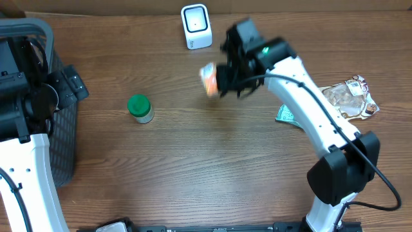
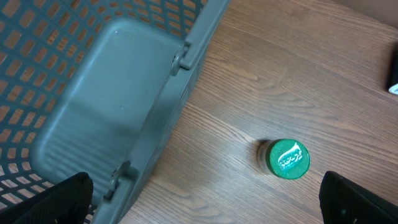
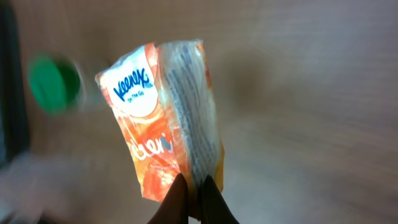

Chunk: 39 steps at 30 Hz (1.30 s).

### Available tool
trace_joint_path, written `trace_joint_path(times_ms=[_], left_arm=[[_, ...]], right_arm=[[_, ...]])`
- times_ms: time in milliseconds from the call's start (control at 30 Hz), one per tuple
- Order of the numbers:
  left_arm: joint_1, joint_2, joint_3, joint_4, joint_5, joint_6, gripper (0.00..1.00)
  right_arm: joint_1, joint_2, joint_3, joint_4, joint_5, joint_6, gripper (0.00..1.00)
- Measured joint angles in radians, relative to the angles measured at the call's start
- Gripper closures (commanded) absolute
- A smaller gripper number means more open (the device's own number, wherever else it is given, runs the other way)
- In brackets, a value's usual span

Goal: Scan the item barcode
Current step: 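Hold the orange tissue pack in front of the scanner window, then carry the orange tissue pack right and release it by the pile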

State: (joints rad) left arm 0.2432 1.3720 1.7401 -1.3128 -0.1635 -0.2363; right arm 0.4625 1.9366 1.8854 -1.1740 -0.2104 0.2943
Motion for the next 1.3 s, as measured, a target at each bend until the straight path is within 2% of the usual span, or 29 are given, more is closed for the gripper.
trace_joint_path(times_ms=[100,200,300,467,700,967,1300], left_arm=[[0.000,0.000,0.000,-0.001,0.000,0.000,0.00],[0.000,0.000,0.000,0.000,0.000,0.000,0.00],[0.000,0.000,0.000,0.000,0.000,0.000,0.00],[0.000,0.000,0.000,0.000,0.000,0.000,0.00],[0.000,0.000,0.000,0.000,0.000,0.000,0.00],[0.000,0.000,0.000,0.000,0.000,0.000,0.00],[0.000,0.000,0.000,0.000,0.000,0.000,0.00]], right_arm=[[0.004,0.019,0.200,0.000,0.175,-0.007,0.96],[0.014,0.033,0.297,0.088,0.334,-0.040,0.96],[0.031,0.060,0.319,0.226,0.463,-0.103,0.96],[0.063,0.204,0.322,0.548,0.637,-0.238,0.96],[0.071,0.431,0.321,0.896,0.718,-0.492,0.96],[0.071,0.604,0.321,1.024,0.797,-0.766,0.96],[0.071,0.656,0.321,1.035,0.832,-0.845,0.96]])
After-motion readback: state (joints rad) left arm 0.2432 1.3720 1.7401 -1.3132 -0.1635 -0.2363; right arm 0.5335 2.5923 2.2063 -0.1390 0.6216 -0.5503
